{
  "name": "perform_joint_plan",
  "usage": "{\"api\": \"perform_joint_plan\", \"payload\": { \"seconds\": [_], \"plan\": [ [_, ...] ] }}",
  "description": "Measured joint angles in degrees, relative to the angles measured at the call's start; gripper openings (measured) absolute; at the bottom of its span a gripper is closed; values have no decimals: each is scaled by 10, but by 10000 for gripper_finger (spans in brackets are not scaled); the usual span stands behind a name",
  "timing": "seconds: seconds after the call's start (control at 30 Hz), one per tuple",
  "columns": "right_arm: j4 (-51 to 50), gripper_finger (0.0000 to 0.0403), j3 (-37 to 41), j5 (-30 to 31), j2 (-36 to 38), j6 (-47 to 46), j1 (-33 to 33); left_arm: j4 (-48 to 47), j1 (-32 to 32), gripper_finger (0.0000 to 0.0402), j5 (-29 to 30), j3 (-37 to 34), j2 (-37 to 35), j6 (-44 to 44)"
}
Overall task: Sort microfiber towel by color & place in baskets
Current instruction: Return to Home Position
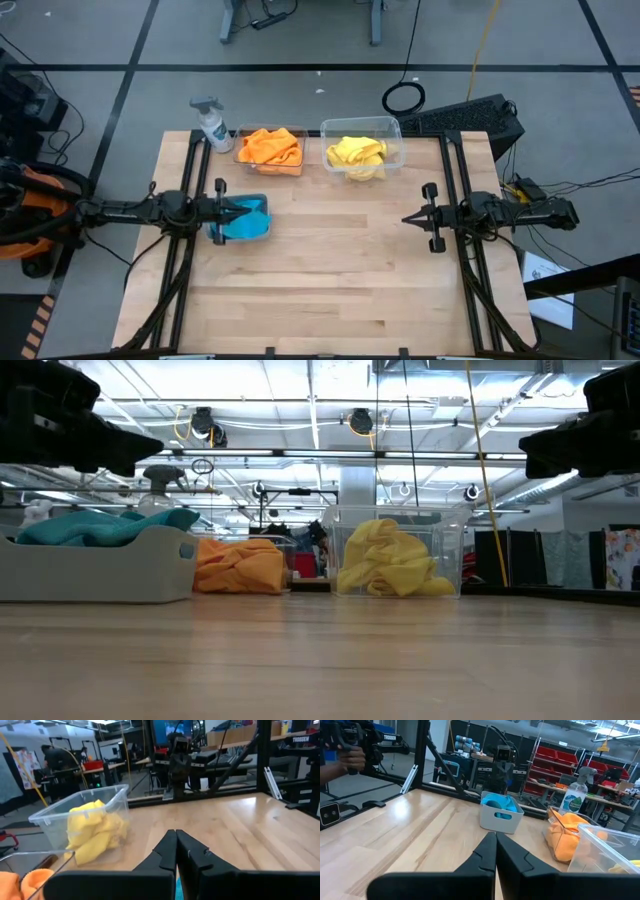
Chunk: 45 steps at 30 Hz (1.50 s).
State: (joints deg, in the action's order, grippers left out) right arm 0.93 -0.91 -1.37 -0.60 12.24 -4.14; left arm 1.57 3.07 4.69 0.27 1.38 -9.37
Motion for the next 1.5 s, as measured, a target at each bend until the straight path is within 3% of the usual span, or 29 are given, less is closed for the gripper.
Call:
{"api": "perform_joint_plan", "payload": {
  "seconds": [0.2,0.37,0.57,0.73,1.5],
  "plan": [
    [0,0,0,2,0,-9,0,-1,0,8,0,0,-12,0],
    [8,0,0,58,0,-6,2,-2,0,8,0,0,-13,0],
    [7,0,0,53,0,1,5,-3,0,8,0,0,-13,-2],
    [0,0,0,2,0,-9,5,-4,0,8,-2,0,-13,-1],
    [1,0,0,2,0,-22,5,-8,0,8,-21,0,-13,60]
  ]
}}
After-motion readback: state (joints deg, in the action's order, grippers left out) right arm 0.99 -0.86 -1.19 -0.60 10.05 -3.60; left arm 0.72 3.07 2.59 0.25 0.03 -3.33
